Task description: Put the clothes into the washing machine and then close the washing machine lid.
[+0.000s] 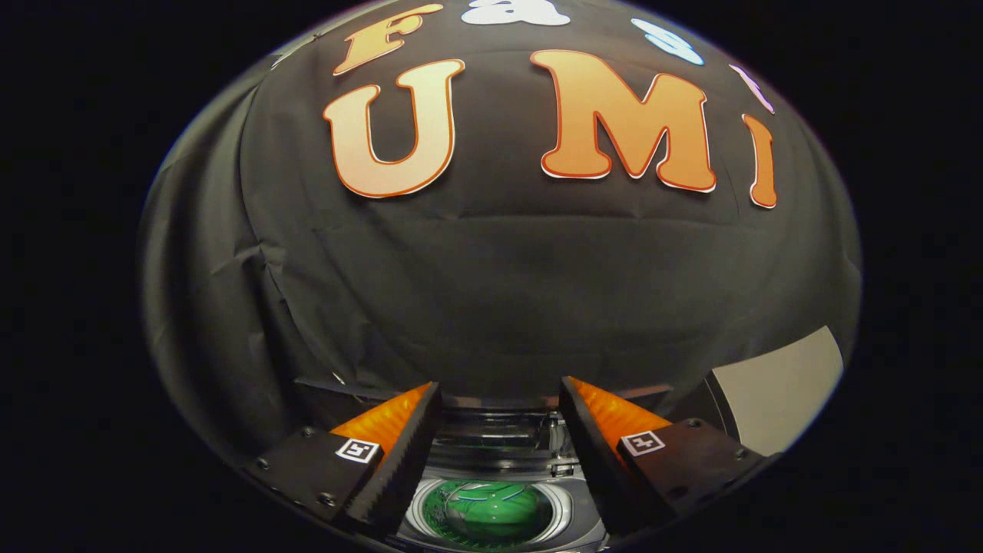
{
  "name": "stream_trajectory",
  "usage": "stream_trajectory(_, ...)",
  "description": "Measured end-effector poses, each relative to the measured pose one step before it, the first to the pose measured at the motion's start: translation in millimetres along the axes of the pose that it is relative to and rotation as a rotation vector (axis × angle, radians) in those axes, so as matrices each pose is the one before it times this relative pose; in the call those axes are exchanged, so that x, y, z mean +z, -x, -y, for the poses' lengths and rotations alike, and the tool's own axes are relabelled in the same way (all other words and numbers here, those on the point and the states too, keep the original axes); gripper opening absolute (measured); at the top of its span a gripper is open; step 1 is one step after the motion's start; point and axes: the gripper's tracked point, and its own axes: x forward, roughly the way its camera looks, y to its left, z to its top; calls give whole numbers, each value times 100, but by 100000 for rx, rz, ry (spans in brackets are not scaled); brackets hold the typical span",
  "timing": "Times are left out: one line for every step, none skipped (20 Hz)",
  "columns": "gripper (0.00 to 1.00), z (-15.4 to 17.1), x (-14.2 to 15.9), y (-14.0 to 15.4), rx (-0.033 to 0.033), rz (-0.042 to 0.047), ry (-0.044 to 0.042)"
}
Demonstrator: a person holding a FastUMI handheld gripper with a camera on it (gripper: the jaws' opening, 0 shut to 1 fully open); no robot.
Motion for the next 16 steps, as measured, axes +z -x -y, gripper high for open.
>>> stream_trajectory(98,176,167,-493,-291,-150,-129)
stream_trajectory(98,-8,344,-550,-363,292,46)
stream_trajectory(98,170,90,-594,-355,-138,145)
stream_trajectory(99,193,273,-613,-597,373,-146)
stream_trajectory(99,15,-51,-567,-224,-822,-27)
stream_trajectory(99,-90,-189,-463,-302,-817,-146)
stream_trajectory(99,-34,-237,-347,-55,-1056,114)
stream_trajectory(99,-43,-556,-540,-829,-1364,68)
stream_trajectory(99,-32,-310,-6,-577,-1116,-816)
stream_trajectory(99,-32,117,-28,-719,1966,-2280)
stream_trajectory(98,19,-253,-174,-685,32,-967)
stream_trajectory(98,-25,185,230,-285,94,1021)
stream_trajectory(99,86,-98,99,9,-544,1186)
stream_trajectory(99,61,-218,110,-55,-530,109)
stream_trajectory(100,-166,-16,251,-26,805,-1079)
stream_trajectory(100,-52,-340,437,-178,695,346)
